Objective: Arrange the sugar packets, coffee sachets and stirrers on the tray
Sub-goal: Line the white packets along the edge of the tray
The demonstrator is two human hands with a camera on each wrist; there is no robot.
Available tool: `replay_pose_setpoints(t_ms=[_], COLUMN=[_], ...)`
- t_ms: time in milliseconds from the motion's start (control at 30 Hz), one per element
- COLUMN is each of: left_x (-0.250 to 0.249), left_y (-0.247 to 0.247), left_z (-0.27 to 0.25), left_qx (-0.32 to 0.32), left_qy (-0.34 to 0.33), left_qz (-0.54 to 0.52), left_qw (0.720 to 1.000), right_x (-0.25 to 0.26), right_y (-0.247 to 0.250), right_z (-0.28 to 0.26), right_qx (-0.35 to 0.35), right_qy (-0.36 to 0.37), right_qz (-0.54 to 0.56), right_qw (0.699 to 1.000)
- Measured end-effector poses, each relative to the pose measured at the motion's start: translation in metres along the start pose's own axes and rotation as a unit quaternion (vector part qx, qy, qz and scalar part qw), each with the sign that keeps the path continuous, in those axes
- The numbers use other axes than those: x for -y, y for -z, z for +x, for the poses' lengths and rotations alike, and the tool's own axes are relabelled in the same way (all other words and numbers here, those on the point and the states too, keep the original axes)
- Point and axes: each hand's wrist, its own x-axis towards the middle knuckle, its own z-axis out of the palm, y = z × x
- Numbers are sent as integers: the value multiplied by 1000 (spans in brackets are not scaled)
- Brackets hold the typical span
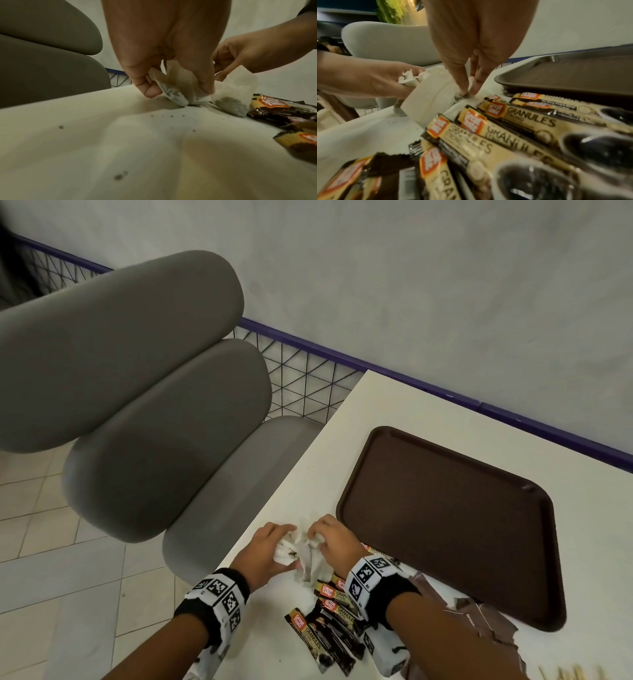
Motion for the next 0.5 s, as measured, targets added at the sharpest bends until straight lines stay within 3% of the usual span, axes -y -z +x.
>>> replay_pose_setpoints(t_ms=[133, 367, 500], left_x=[-2, -13, -15], left_y=[1, -1, -7], left_z=[4, 8, 11], left_qx=[-29, 17, -17], left_qy=[-2, 25, 15], left_qz=[-9, 32, 68], left_qw=[1000, 999, 997], right_x=[2, 5, 2], right_y=[2, -4, 1], right_z=[4, 5, 2], right_qx=[-23, -58, -104], right_qy=[-28, -61, -59], right_qz=[35, 130, 206], right_qw=[999, 988, 971])
